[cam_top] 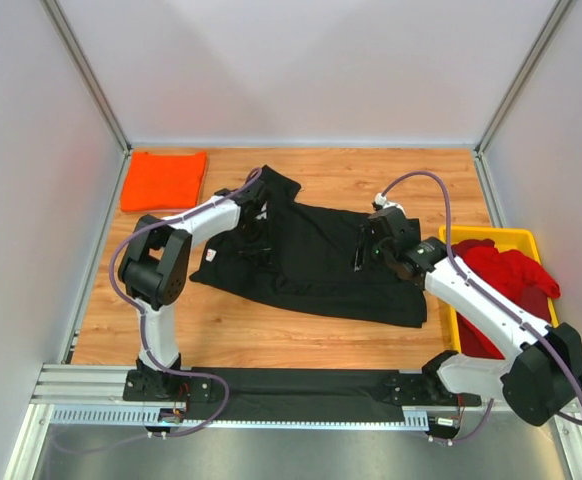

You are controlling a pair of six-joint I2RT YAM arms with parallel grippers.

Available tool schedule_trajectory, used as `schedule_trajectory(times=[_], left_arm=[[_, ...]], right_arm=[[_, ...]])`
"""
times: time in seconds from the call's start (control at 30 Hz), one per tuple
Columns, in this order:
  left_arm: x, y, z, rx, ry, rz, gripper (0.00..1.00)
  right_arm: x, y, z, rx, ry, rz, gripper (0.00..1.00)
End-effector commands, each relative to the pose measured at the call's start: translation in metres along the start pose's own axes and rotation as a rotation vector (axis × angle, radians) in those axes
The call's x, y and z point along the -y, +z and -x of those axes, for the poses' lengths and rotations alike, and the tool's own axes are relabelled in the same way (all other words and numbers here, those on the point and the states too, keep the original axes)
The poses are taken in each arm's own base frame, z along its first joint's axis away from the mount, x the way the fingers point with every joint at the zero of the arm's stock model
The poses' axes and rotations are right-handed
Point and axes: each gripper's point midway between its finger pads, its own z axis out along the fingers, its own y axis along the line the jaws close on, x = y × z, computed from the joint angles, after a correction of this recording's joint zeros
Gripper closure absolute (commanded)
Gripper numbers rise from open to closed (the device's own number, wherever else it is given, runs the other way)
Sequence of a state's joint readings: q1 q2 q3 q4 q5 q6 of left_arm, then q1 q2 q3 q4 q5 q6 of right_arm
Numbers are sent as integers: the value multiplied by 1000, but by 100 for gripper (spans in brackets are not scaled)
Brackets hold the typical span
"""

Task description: Fold and stack the t-shirts

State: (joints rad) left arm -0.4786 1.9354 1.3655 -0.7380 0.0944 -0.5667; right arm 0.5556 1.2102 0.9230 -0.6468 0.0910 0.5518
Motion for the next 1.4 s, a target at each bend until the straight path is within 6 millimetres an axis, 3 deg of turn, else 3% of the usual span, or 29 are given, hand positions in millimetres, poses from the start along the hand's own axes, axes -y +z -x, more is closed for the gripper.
schedule_trajectory(times=[0.0, 0.13, 0.3, 0.5, 0.57, 0.63, 0.73, 0.77, 0.9, 0.97, 1.2, 1.3, 1.37], left_arm=[[7, 4, 9, 8, -18, 13, 56], [19, 7, 15, 28, -10, -34, 59], [38, -4, 23, 67, 14, -70, 77], [74, -19, 39, 134, 21, -204, 77], [96, -21, 34, 115, 55, -323, 71], [97, -23, 29, 100, 75, -343, 66], [58, -30, 21, 117, 96, -168, 61], [43, -41, 20, 138, 90, -107, 60], [-3, -52, 5, 129, 48, 28, 59], [-43, -48, -8, 105, 4, 173, 60], [-130, -25, -51, 9, -243, 386, 60], [-151, -20, -65, -28, -308, 461, 60], [-155, -19, -74, -39, -351, 471, 62]], right_arm=[[-4, -15, 17, 67, -6, 7, 55], [-1, -20, 22, 86, -9, -4, 55], [2, -22, 21, 92, -10, -13, 55], [1, -19, 18, 82, -1, -5, 55], [1, -19, 17, 75, -1, -8, 55], [1, -19, 17, 71, -2, -11, 55], [1, -21, 17, 68, 5, -14, 55], [1, -21, 16, 67, 8, -9, 55], [5, -12, -2, 16, 34, -10, 55], [8, -5, -13, -19, 44, -21, 55], [50, 17, -59, -135, 116, -197, 58], [74, 24, -76, -143, 160, -278, 58], [93, 30, -91, -152, 200, -350, 58]])
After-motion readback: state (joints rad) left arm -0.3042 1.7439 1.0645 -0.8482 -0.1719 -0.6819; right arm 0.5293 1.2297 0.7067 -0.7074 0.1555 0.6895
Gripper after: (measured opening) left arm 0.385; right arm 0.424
